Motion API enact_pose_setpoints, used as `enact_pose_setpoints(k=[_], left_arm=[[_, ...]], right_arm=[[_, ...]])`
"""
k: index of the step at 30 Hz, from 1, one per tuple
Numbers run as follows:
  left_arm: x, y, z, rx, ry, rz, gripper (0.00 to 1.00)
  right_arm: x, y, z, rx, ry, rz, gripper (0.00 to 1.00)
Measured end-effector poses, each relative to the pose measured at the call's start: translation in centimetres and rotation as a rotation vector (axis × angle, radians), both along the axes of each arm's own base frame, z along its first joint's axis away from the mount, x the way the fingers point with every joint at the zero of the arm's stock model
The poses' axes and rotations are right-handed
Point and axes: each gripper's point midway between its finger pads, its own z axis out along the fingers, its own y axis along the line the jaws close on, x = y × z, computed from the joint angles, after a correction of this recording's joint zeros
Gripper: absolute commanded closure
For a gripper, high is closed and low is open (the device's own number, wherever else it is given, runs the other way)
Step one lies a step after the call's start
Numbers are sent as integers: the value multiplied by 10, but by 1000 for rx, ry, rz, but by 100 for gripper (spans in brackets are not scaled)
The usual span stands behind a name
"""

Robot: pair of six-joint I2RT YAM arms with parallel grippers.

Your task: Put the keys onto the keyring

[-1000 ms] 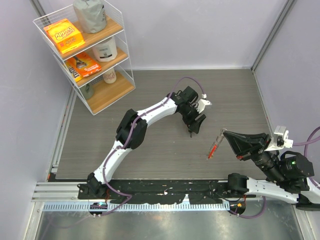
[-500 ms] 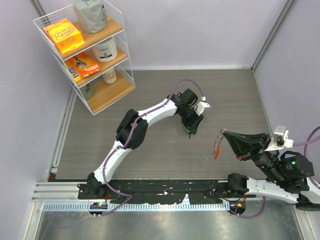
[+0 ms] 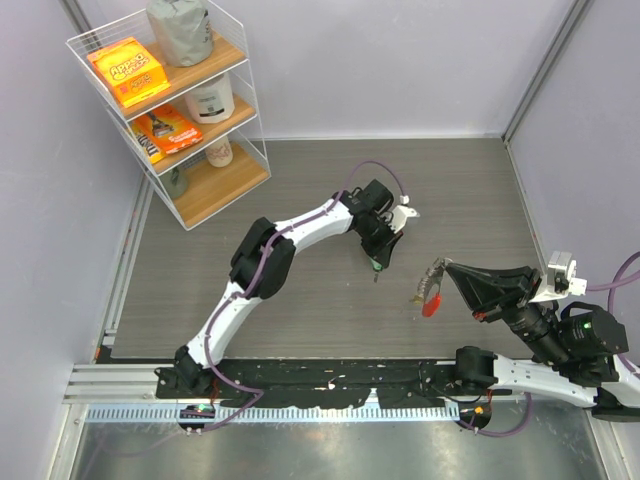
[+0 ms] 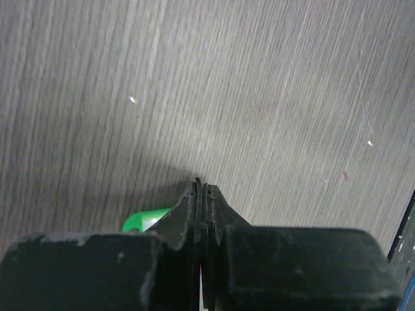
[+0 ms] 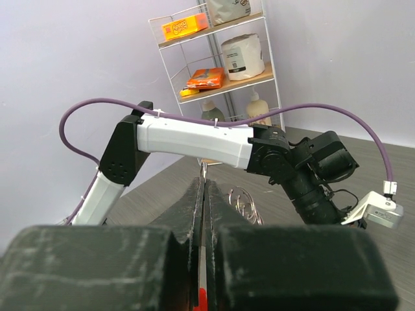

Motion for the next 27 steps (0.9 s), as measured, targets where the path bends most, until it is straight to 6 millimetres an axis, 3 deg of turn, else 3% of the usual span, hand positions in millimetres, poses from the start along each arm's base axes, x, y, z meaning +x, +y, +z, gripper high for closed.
enact_pose_setpoints(k=[6, 10, 17, 27], left_arm=[[-14, 17, 3, 19, 5, 32, 100], [-24, 29, 24, 3, -30, 77, 100], [-32, 39, 105, -168, -168, 201, 100], [-64, 71, 221, -535, -304, 355, 100]], right_arm=[[-1, 1, 0, 3, 2, 11, 95], [-3, 2, -1, -3, 11, 24, 95], [-8, 8, 4, -40, 18, 64, 95], [-16, 48, -20, -214, 46, 157, 95]])
